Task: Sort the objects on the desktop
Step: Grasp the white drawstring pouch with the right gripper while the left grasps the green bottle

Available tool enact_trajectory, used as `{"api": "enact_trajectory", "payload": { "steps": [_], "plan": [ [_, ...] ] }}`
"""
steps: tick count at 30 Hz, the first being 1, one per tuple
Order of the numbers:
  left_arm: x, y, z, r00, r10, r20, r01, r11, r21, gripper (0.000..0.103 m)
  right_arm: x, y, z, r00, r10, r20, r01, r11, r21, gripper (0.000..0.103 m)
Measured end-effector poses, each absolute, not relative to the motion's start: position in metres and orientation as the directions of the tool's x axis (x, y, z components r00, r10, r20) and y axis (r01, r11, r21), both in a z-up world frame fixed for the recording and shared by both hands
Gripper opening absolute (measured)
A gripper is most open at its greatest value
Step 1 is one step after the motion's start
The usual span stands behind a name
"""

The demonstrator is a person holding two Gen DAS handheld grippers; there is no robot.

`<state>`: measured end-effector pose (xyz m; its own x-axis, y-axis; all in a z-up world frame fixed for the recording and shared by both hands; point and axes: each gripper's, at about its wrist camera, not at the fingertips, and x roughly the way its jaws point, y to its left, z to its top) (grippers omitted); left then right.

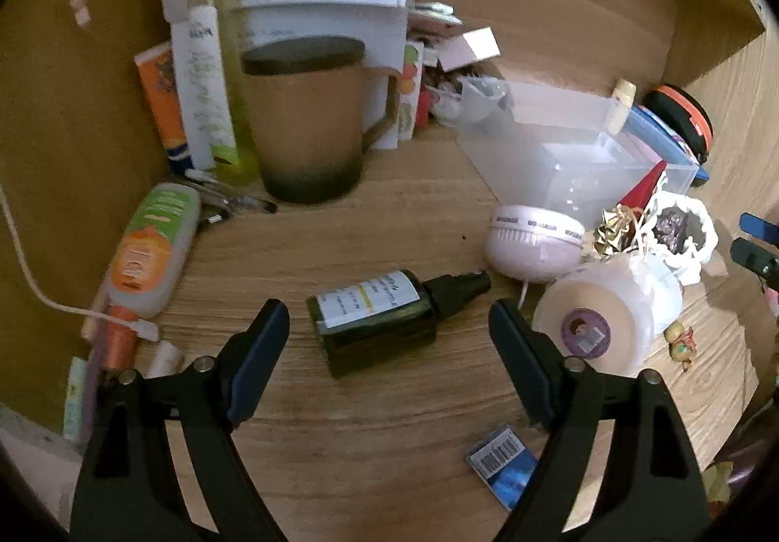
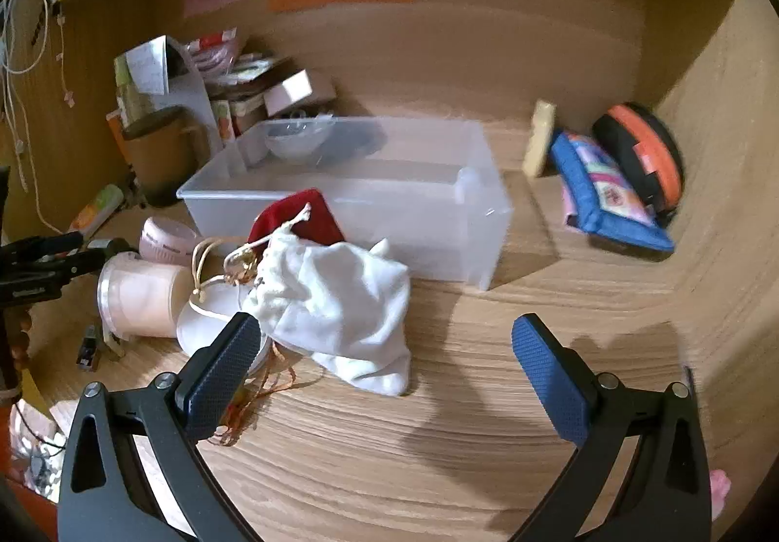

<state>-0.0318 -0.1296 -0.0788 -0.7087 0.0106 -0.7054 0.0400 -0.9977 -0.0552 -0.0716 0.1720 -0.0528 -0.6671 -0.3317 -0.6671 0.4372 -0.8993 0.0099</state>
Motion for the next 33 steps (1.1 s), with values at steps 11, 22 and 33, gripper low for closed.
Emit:
{"api": "enact_trajectory", "payload": {
  "steps": [11, 22, 33],
  "plan": [
    [-0.057, -0.139, -0.094, -0.646, 0.049, -0.762, 0.033, -0.995, -0.092, 0.084, -0.116, 0.156, -0.093, -0.490, -0.399, -0.775, 0.537, -0.838, 0.092, 0.103],
    [-0.072, -0.136, -0.101, -0.616, 0.028, -0.787, 0.031, -0.998, -0.060, 0.084, -0.153, 0.153, -0.121, -0.401, -0.413, -0.818, 0.581, -0.805, 0.122, 0.102],
    [-0.082, -0.136, -0.101, -0.617, 0.010, -0.787, 0.047, -0.998, -0.050, 0.068, -0.142, 0.147, -0.125, -0.427, -0.476, -0.769, 0.630, -0.767, 0.124, 0.058]
  ]
}}
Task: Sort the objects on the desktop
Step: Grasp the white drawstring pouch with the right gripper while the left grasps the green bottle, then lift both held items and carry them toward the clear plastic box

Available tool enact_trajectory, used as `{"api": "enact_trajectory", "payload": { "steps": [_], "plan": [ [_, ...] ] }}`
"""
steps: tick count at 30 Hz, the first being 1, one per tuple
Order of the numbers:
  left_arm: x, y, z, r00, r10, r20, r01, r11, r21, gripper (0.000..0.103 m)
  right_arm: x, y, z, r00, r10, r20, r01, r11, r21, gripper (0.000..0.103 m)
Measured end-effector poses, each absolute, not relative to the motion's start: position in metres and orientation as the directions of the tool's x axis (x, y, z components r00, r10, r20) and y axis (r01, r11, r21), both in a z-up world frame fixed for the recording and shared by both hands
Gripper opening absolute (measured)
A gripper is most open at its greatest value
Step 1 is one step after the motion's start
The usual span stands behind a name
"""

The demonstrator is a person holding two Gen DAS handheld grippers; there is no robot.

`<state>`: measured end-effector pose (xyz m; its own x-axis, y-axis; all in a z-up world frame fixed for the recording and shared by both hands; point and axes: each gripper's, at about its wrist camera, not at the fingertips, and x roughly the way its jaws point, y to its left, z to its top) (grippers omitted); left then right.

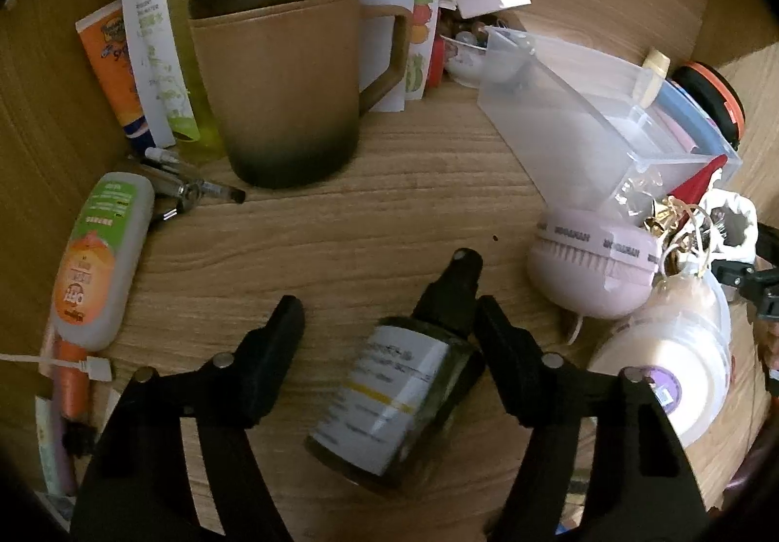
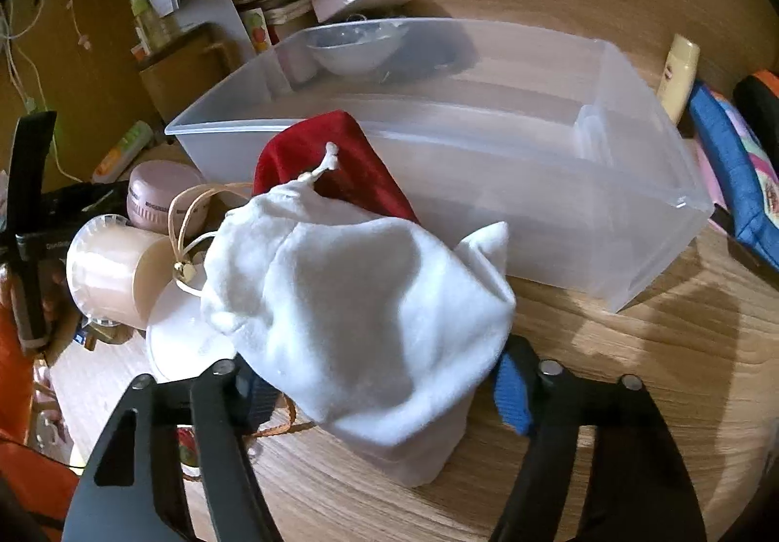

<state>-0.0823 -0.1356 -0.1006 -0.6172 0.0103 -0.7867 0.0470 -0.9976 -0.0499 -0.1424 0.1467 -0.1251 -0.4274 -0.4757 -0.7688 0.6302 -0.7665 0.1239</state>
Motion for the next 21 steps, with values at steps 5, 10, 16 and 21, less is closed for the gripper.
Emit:
{"api": "enact_trajectory", "payload": {
  "steps": [5, 10, 16, 21],
  "plan": [
    [-0.081, -0.144, -0.099, -0.628, 0.004, -0.778, 0.076, -0.995, -0.066, 0.047, -0.138, 0.155, -0.120, -0.439, -0.506, -0.743, 0.623, -0.767, 0.154, 0.040],
    [-0.078, -0.145, -0.098, -0.631, 0.004, -0.776, 0.083, -0.994, -0.072, 0.043, -0.129, 0.165, -0.113, -0.454, -0.522, -0.722, 0.606, -0.775, 0.179, 0.032],
    [-0.067, -0.140, -0.094, -0.647, -0.020, -0.762, 0.083, -0.996, -0.043, 0.042, -0.117, 0.186, -0.105, -0.485, -0.540, -0.688, 0.571, -0.791, 0.219, 0.029],
    [-0.059, -0.138, -0.088, -0.661, -0.019, -0.750, 0.087, -0.995, -0.052, 0.041, -0.105, 0.203, -0.094, -0.506, -0.568, -0.649, 0.558, -0.789, 0.255, 0.028]
  ]
}}
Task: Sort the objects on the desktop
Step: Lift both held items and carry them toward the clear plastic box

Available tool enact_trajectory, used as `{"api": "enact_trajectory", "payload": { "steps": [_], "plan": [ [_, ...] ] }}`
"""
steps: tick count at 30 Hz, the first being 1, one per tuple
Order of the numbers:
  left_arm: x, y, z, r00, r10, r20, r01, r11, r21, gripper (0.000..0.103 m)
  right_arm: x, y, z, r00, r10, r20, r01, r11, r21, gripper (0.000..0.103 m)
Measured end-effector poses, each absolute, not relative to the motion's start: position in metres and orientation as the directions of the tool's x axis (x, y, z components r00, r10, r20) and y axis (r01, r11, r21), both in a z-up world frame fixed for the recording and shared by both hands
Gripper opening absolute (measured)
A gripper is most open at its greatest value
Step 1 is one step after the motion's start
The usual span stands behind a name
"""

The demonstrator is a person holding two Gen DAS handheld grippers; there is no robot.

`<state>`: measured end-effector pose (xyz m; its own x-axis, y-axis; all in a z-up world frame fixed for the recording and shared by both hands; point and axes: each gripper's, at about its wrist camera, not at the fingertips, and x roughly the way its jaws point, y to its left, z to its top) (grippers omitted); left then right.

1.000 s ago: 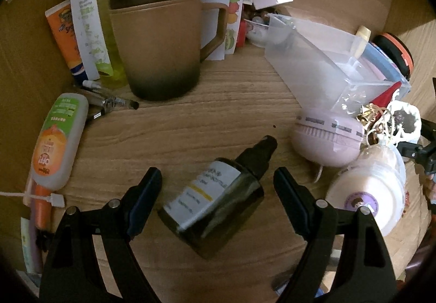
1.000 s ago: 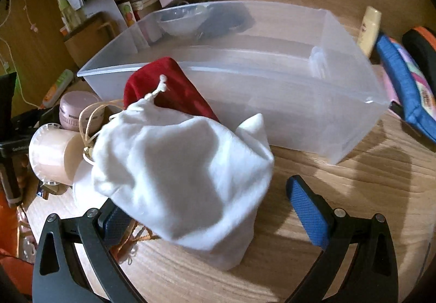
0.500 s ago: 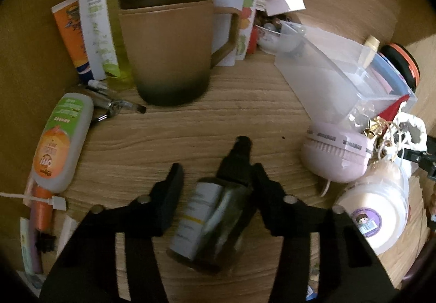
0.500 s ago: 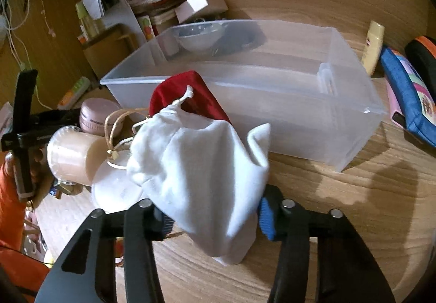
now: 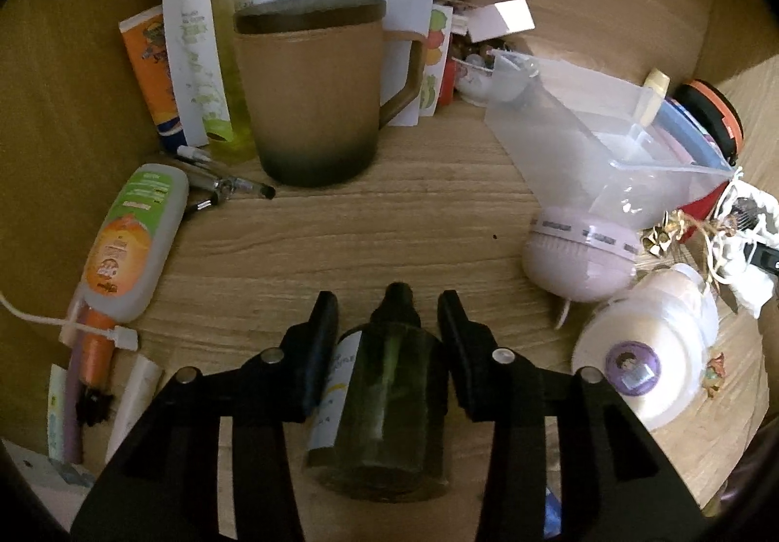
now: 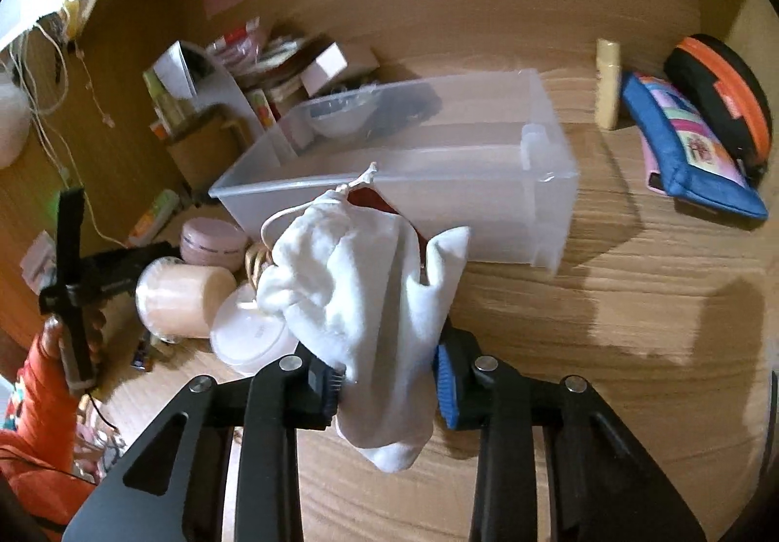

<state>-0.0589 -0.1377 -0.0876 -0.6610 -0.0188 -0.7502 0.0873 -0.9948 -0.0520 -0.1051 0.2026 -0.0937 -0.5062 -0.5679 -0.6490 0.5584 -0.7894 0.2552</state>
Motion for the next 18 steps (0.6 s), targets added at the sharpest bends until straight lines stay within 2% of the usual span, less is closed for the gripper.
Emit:
{"api": "enact_trajectory", "payload": {
  "steps": [18],
  "plan": [
    [-0.033, -0.116, -0.036, -0.742, 0.017, -0.670, 0.042, -0.997, -0.071, 0.040, -0.079, 0.233, -0.054, -0.570, -0.615, -0.546, 0.568, -0.774, 0.279, 0.028]
  ]
}}
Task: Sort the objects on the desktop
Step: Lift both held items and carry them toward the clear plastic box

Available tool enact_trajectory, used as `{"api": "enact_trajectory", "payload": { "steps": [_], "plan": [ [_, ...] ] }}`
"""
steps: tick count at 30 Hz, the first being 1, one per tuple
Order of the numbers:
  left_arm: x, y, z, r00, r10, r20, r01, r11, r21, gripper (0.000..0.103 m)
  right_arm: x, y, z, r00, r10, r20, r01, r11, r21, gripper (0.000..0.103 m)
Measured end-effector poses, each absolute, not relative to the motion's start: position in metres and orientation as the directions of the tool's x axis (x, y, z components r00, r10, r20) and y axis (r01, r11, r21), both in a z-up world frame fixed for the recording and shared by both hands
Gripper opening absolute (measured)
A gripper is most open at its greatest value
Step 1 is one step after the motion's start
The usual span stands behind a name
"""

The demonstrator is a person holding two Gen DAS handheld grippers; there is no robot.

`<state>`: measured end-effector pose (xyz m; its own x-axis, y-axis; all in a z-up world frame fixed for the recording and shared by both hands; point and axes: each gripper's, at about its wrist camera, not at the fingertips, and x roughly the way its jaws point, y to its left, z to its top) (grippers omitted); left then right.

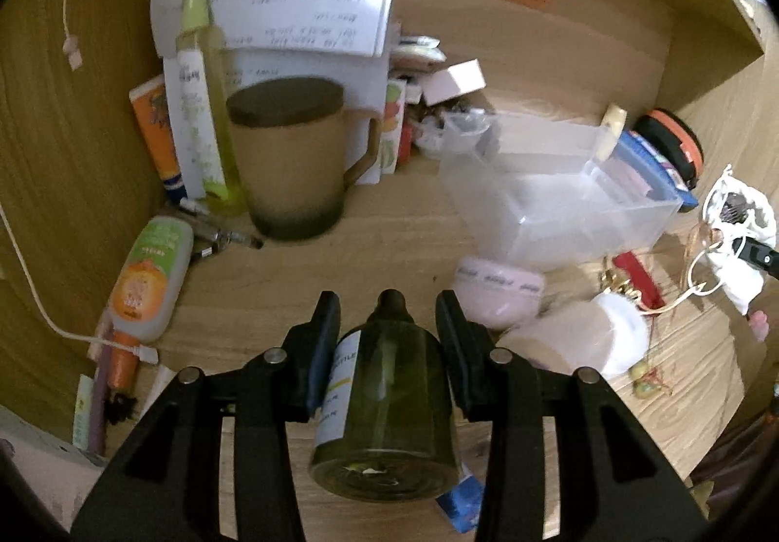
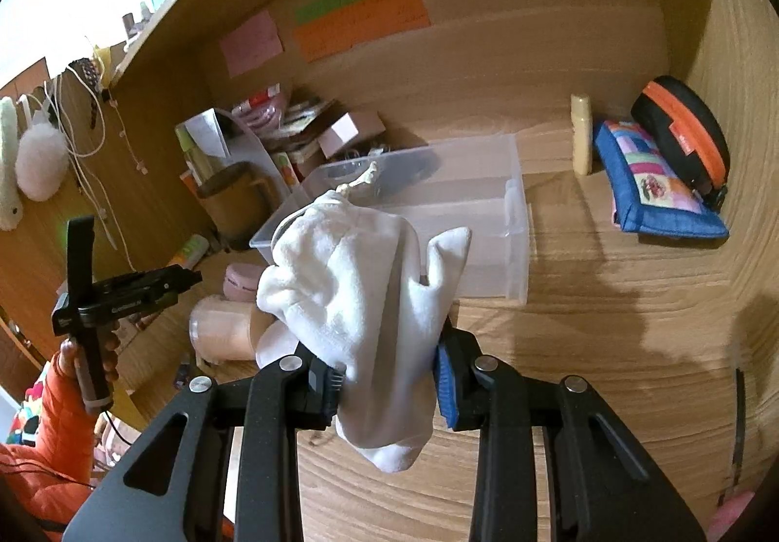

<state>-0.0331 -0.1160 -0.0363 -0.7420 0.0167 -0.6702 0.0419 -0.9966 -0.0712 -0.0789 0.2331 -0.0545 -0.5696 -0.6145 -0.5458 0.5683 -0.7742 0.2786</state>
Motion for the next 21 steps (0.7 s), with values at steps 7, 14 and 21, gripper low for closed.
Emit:
{"api": "enact_trajectory", "payload": {
  "steps": [7, 14, 21],
  "plan": [
    [-0.036, -0.101, -0.012, -0.764, 0.041, -0.644, 0.004, -0.998, -0.069, 0.040, -0.080, 0.242, -0.039, -0.594, -0.621, -0.512, 0.570, -0.774, 0.276, 0.028],
    [-0.046, -0.087, 0.010, -0.780, 0.086, -0.620, -0.050, -0.996, -0.076, 0.040, -0.086, 0.241, -0.027, -0.611, -0.618, -0.494, 0.579, -0.775, 0.253, 0.028],
    [-0.061, -0.071, 0.024, -0.782, 0.130, -0.610, -0.103, -0.992, -0.079, 0.040, -0.100, 0.239, -0.019, -0.615, -0.628, -0.477, 0.592, -0.767, 0.248, 0.028]
  ]
}}
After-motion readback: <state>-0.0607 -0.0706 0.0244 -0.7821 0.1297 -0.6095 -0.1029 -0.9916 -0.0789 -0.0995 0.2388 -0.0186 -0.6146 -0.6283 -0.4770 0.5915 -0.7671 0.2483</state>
